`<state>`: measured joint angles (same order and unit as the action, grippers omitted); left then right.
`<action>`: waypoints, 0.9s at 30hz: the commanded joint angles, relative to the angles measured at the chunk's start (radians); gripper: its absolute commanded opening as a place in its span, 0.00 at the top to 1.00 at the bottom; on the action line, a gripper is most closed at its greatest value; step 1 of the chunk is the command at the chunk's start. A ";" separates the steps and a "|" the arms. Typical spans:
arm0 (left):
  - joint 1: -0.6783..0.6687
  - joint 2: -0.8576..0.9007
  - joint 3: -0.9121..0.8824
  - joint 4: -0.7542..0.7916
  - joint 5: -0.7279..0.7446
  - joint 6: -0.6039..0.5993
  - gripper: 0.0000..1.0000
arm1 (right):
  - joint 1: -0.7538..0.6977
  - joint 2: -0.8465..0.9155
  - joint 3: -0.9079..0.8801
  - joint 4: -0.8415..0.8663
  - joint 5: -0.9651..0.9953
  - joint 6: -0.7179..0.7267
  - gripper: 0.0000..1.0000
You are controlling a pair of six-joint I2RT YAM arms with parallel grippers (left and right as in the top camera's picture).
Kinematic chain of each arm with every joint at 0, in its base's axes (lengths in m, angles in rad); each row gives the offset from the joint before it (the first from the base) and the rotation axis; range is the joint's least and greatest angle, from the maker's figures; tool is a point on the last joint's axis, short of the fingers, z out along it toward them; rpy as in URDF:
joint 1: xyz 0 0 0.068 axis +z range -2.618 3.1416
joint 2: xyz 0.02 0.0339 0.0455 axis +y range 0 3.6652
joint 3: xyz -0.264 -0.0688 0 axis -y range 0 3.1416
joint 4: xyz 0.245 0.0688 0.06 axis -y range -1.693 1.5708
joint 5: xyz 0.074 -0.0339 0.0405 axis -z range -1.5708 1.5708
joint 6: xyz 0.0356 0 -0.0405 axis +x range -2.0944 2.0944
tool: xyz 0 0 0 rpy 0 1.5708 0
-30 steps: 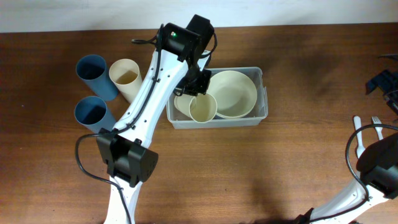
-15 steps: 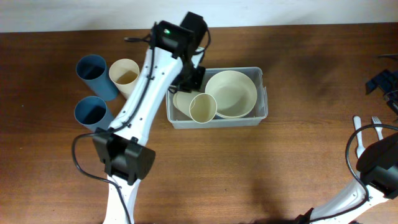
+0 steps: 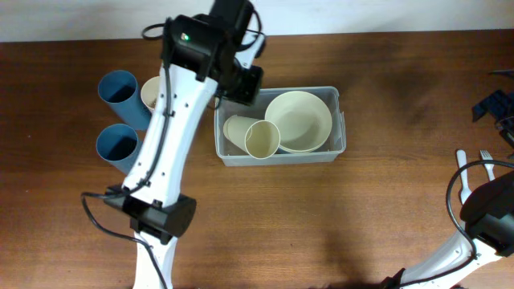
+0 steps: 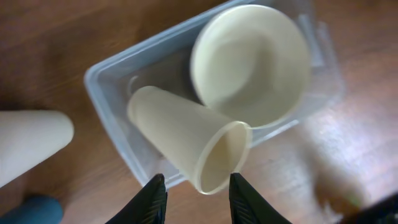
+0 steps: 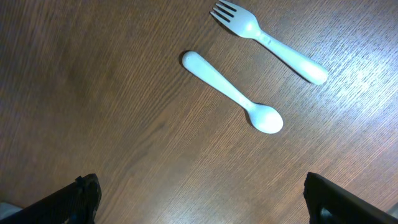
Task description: Pack container
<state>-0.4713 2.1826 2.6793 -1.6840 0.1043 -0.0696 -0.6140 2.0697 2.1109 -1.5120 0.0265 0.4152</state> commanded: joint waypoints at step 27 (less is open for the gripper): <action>-0.113 -0.034 -0.276 -0.004 -0.214 0.181 0.66 | -0.002 0.002 0.000 0.002 0.011 0.005 0.01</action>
<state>-0.5873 2.1727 2.4046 -1.6867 -0.0982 0.0750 -0.6140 2.0697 2.1109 -1.5120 0.0265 0.4149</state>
